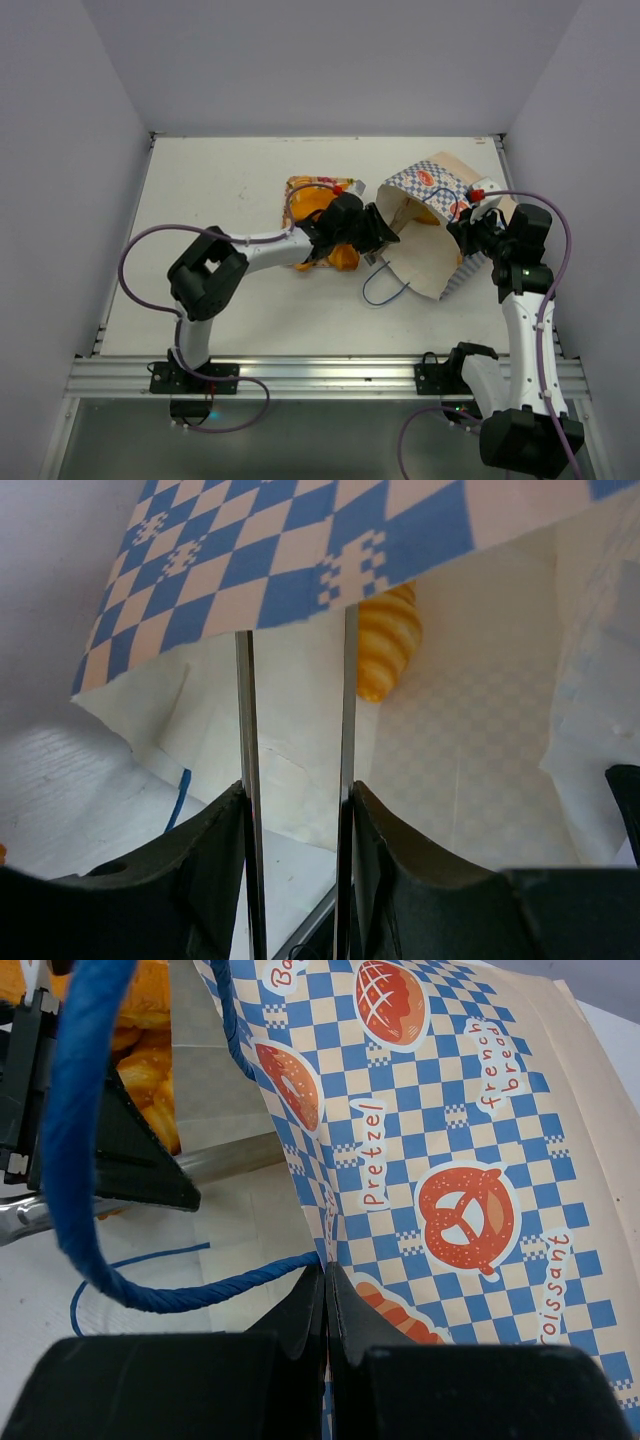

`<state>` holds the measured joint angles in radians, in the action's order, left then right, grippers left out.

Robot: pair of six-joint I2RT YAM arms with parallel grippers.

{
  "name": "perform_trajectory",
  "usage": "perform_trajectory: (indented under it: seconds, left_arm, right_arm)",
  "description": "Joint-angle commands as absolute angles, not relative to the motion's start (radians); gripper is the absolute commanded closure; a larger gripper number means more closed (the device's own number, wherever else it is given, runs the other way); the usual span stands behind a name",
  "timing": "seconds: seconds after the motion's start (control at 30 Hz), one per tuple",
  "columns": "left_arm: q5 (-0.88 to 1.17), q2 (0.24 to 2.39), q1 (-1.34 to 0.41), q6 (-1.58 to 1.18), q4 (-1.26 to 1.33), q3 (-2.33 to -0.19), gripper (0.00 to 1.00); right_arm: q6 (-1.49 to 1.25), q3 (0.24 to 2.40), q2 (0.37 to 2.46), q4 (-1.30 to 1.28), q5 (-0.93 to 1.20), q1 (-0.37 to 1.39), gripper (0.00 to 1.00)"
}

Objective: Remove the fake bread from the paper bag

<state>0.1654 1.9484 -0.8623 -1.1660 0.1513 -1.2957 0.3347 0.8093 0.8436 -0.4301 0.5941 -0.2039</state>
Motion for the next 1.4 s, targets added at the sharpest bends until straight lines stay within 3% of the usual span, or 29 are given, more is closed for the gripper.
perform_trajectory:
  seconds: [0.0,0.73,0.83,0.93,1.03,1.37]
  left_arm:
    - [0.121,1.968,-0.861,-1.207,0.089,-1.356,0.54]
    - [0.109,2.105,-0.861,-1.192,-0.038,-1.519,0.57]
    - [0.11,2.108,-0.861,-1.186,-0.031,-1.519,0.67]
    - [0.126,2.099,-0.861,-1.166,-0.018,-1.511,0.88]
    - [0.14,2.063,-0.862,-1.134,0.029,-1.488,1.0]
    - [0.186,1.81,-0.896,-1.028,0.089,-1.28,1.0]
  right_arm:
    - [0.342,0.827,0.83,-0.413,0.615,-0.207,1.0]
    - [0.337,0.825,0.821,-0.41,0.621,-0.207,1.0]
    - [0.339,0.825,0.818,-0.411,0.621,-0.207,1.0]
    - [0.339,0.827,0.813,-0.411,0.62,-0.209,1.0]
    - [0.341,0.827,0.81,-0.411,0.617,-0.209,1.0]
    - [0.285,0.813,0.792,-0.359,0.493,-0.209,1.0]
